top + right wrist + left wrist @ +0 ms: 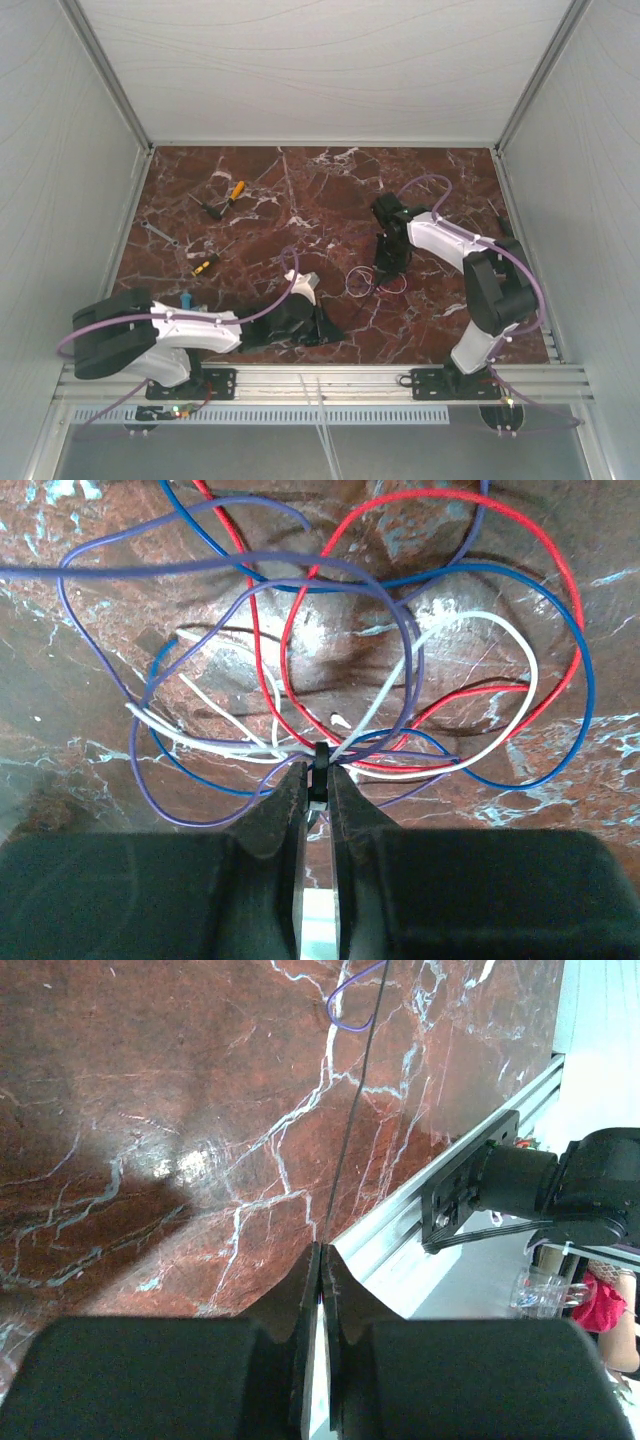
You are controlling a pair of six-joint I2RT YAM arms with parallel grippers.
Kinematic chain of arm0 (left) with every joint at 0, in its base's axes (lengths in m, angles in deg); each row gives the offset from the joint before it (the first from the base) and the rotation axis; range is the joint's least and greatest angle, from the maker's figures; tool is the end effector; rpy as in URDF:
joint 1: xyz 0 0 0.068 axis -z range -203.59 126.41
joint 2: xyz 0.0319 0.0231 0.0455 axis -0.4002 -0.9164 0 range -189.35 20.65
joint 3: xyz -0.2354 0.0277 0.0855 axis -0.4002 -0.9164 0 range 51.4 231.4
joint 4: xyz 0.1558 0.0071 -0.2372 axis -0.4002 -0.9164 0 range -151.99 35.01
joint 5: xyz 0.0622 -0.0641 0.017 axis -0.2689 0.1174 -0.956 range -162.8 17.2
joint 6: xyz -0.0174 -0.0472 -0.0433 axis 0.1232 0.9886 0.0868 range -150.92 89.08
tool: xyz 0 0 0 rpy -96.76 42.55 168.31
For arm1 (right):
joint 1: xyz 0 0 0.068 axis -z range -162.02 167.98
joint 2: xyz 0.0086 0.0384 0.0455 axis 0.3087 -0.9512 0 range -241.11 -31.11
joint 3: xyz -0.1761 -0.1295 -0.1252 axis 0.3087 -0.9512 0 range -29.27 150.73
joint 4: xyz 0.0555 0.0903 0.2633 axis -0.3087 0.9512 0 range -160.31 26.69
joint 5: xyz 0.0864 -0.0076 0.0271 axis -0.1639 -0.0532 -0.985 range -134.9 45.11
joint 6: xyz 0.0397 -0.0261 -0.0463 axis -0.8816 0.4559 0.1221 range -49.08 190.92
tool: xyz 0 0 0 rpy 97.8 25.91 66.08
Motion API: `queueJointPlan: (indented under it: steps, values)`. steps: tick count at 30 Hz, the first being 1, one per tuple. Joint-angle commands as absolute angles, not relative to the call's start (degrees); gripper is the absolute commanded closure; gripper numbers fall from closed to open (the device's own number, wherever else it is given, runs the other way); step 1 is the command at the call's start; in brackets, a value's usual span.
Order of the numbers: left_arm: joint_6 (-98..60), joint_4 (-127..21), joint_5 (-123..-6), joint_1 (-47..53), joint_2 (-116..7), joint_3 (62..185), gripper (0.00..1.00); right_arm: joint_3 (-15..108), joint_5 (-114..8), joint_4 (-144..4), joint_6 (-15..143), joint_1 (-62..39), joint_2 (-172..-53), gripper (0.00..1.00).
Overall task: Zip-tie the wires
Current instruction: Tie the cable at the center of the board, then place the cable at the center of the board.
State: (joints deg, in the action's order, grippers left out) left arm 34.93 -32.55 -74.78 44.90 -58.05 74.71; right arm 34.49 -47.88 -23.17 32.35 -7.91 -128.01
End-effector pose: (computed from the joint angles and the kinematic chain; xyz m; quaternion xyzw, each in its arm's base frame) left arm 0.1047 -0.2605 0.0952 0.0121 0.8784 -0.4342 0.1993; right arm 0.2942 0.1458 0.1328 0.1078 0.9902 0.0672 0.0578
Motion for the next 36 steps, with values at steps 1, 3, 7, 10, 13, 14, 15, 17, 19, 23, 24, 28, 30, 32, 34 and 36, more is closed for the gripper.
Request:
queueJointPlan:
  steps: [1,3,7,10,13,14,15,17,19,23,24,28,30,32,34,36]
  values:
    - [34.8,-39.0,-69.5,46.3,-55.7,73.1,1.0,37.5,-40.2,-26.9,34.3,-5.3,-129.5,1.0]
    - [34.8,-39.7,-69.4,46.3,-54.8,72.9,1.0,38.0,-40.0,-26.9,34.4,-5.1,-130.1,1.0]
    - [35.0,-41.2,-69.5,46.4,-52.8,71.9,1.0,39.2,-39.9,-26.7,34.9,-4.4,-131.3,1.0]
    - [35.0,-42.7,-69.9,46.4,-51.2,71.4,1.0,40.0,-39.8,-26.5,35.2,-4.0,-132.0,1.0]
    - [35.0,-43.8,-70.1,46.4,-49.9,71.0,1.0,40.6,-39.7,-26.5,35.4,-3.7,-132.7,1.0]
    - [35.0,-44.2,-70.2,46.4,-49.6,70.9,1.0,40.7,-39.7,-26.5,35.5,-3.6,-132.9,1.0]
    - [34.9,-44.4,-70.3,46.4,-49.2,70.9,1.0,40.9,-39.7,-26.5,35.5,-3.4,-133.1,1.0]
    - [34.8,-44.7,-70.5,46.4,-48.9,70.8,1.0,41.5,-39.7,-26.3,35.6,-3.4,-133.3,1.0]
    - [34.4,-44.6,-70.9,46.4,-48.8,70.9,1.0,41.9,-40.1,-26.1,35.7,-3.3,-133.4,1.0]
    - [32.2,-44.6,-72.7,46.4,-48.5,72.5,1.0,42.5,-42.0,-26.1,35.7,-3.3,-132.7,1.0]
    - [31.5,-45.1,-73.4,46.3,-48.4,73.1,0.91,42.6,-42.4,-26.1,35.7,-3.3,-132.5,1.0]
    - [27.8,-49.6,-77.3,46.3,-46.8,77.1,0.45,44.4,-43.8,-25.6,36.1,-3.3,-131.9,1.0]
    - [25.9,-54.1,-80.2,46.3,-46.0,79.6,0.25,45.9,-44.3,-25.0,36.5,-3.3,-131.8,1.0]
    - [24.1,-58.7,-83.3,46.2,-45.0,82.1,0.09,47.9,-44.8,-24.3,37.0,-3.3,-131.6,1.0]
    - [22.1,-62.6,-85.9,45.9,-44.1,84.7,0.02,49.7,-45.9,-24.1,38.4,-3.5,-131.5,1.0]
    - [20.4,-66.5,-88.0,45.3,-43.1,87.0,0.0,51.8,-47.7,-23.9,40.7,-3.5,-131.7,1.0]
